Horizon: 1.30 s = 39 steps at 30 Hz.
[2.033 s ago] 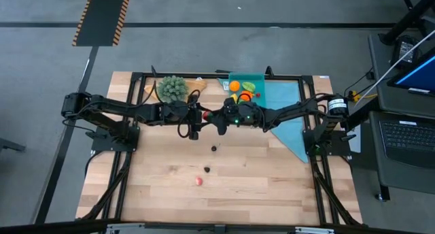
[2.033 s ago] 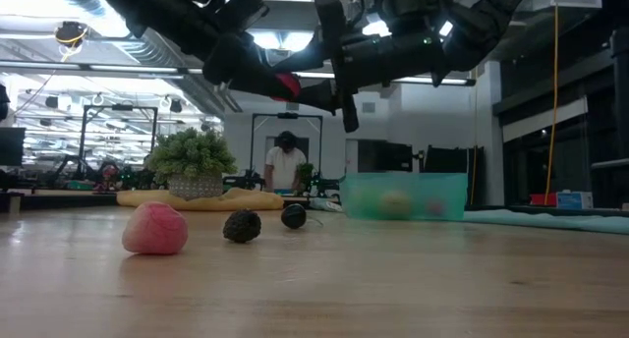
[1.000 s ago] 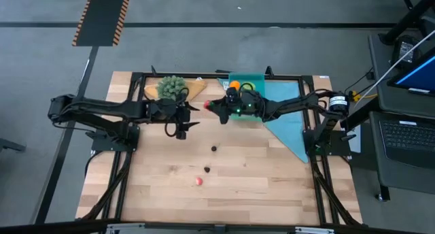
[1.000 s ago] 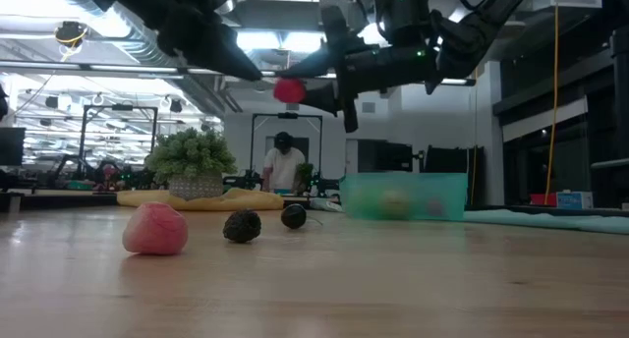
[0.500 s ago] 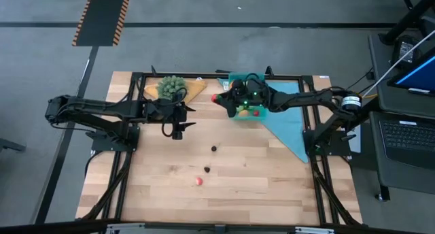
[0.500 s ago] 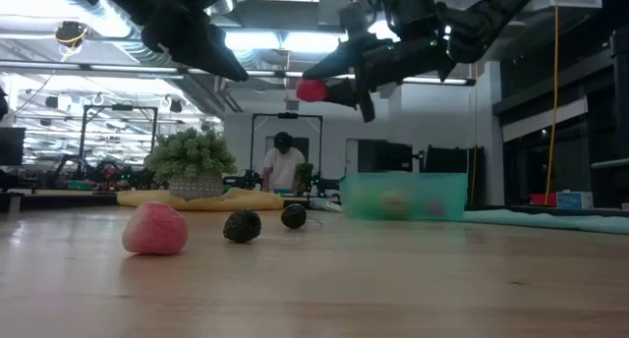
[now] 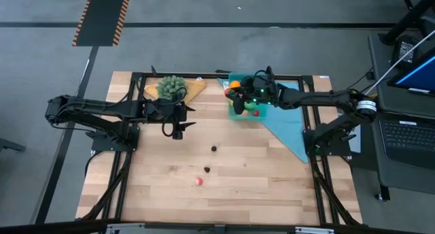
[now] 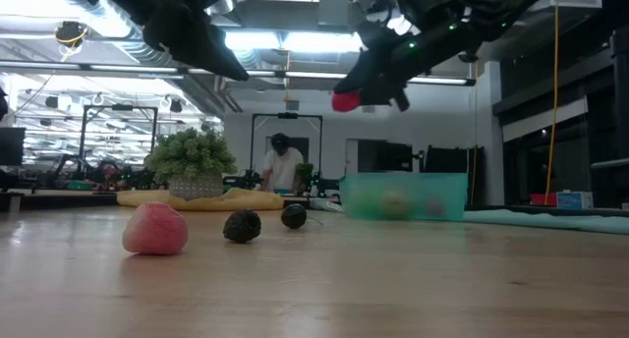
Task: Pick and placing Produce into tupperware
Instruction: Put the red strawberry into the blue bin
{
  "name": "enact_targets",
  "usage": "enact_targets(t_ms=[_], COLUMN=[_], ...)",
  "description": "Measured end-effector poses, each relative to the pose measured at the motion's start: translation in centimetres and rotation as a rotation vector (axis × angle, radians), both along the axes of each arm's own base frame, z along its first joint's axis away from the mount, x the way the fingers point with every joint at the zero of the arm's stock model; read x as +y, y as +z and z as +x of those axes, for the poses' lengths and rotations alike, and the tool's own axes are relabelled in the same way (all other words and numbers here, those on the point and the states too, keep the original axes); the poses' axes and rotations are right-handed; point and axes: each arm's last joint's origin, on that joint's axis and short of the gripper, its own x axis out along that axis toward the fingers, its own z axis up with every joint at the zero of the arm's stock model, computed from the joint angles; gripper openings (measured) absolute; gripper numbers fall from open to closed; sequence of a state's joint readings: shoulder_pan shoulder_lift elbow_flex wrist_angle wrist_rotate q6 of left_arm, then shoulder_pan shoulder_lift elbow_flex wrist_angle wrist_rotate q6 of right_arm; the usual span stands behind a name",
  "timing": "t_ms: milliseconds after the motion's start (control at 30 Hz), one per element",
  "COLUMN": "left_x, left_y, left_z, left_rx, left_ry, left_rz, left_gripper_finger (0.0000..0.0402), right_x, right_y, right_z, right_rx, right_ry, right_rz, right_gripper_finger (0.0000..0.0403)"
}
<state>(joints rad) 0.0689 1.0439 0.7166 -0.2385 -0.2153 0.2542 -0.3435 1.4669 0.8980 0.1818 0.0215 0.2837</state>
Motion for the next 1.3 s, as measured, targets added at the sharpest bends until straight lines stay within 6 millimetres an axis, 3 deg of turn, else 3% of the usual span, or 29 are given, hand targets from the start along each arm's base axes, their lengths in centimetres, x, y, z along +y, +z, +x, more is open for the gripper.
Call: enact_targets(t_ms=[300,467,633,900,1167,1300], left_x=[0.0,-0.2,-0.5,-0.5,-0.5,-0.5], left_y=[-1.5,-2.0,-3.0,-5.3,-5.5,-5.5], left_z=[0.0,0.2,0.1,-0.8,-0.9,-0.9], left_rx=[-0.058,-0.151,-0.251,-0.342,-0.351,-0.351], left_ry=[0.004,-0.087,-0.173,-0.151,-0.149,-0.149], left_rz=[-0.009,-0.052,-0.085,-0.139,-0.144,-0.144], left_gripper_finger=[0.0231,0.0231,0.0231,0.0231,0.0231,0.0231], right_x=[0.7,1.4,2.1,2.6,2.7,2.8], right_y=[-1.2,-1.7,-2.1,-2.8,-3.4,-2.6], right_z=[-3.4,-4.6,-4.8,-5.2,-5.5,-5.4], right_rx=[0.033,0.048,0.112,0.212,0.269,0.305], right_ry=[-0.196,-0.255,-0.284,-0.313,-0.32,-0.297], right_rz=[-0.033,-0.062,-0.113,-0.137,-0.108,-0.051], right_gripper_finger=[0.0186,0.0179,0.0179,0.018,0.0179,0.0179])
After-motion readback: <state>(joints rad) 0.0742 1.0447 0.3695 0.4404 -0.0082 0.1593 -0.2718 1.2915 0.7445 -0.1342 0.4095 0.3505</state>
